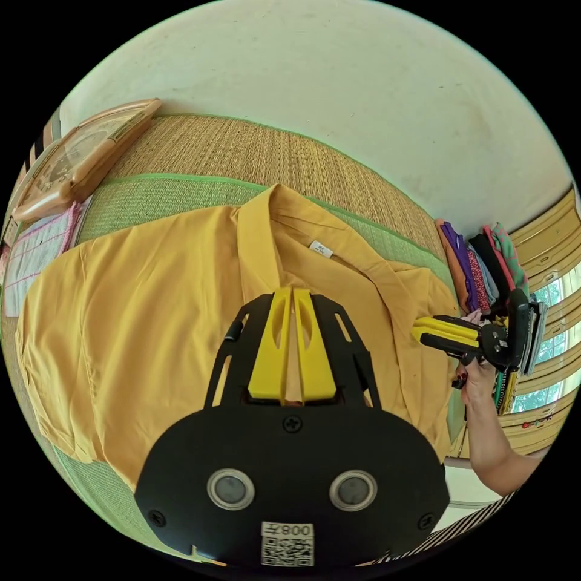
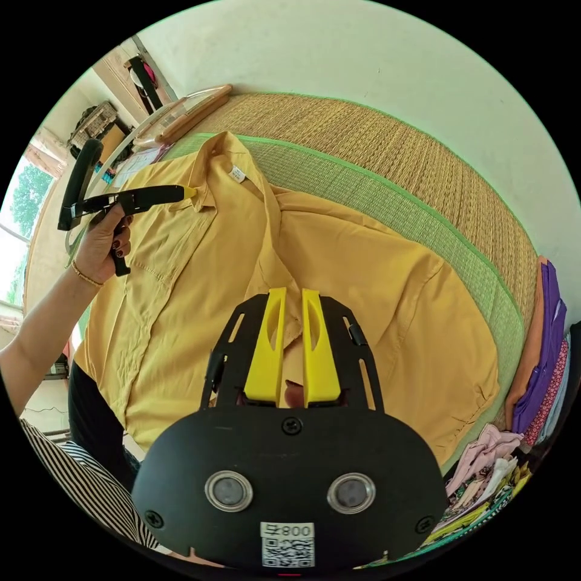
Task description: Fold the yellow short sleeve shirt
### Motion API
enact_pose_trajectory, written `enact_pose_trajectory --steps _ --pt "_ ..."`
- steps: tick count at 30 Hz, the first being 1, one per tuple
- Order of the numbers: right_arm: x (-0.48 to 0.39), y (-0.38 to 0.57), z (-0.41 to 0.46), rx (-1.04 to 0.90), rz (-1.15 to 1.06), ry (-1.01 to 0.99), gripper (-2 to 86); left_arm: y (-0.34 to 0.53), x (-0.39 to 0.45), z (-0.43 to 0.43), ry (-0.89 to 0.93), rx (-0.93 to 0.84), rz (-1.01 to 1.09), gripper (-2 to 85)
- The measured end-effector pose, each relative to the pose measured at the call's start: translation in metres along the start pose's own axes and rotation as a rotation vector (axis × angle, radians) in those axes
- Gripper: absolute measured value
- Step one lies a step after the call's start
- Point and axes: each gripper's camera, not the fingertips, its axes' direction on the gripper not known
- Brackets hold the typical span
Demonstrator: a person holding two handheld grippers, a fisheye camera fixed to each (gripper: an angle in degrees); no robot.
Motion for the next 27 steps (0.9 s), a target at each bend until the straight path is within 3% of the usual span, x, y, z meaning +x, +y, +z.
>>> enact_pose_trajectory --steps 7,14,21,27 --pt "0.002 -0.015 -0.026 0.069 0.028 -0.074 3.2 0.014 -0.036 -0.003 0.063 0.044 0.013 2.0" --pt "0.014 -0.028 -0.036 0.108 0.012 -0.152 12.1 0.017 -0.065 0.017 0.067 0.038 -0.008 8.2" --pt "-0.001 -0.046 -0.006 -0.031 -0.048 -0.119 3.0 0.018 -0.086 0.05 0.019 -0.023 -0.004 2.2" --pt "0.027 -0.047 -0.037 0.147 0.093 -0.289 1.0 0.017 -0.102 0.04 0.113 0.051 0.031 0.7"
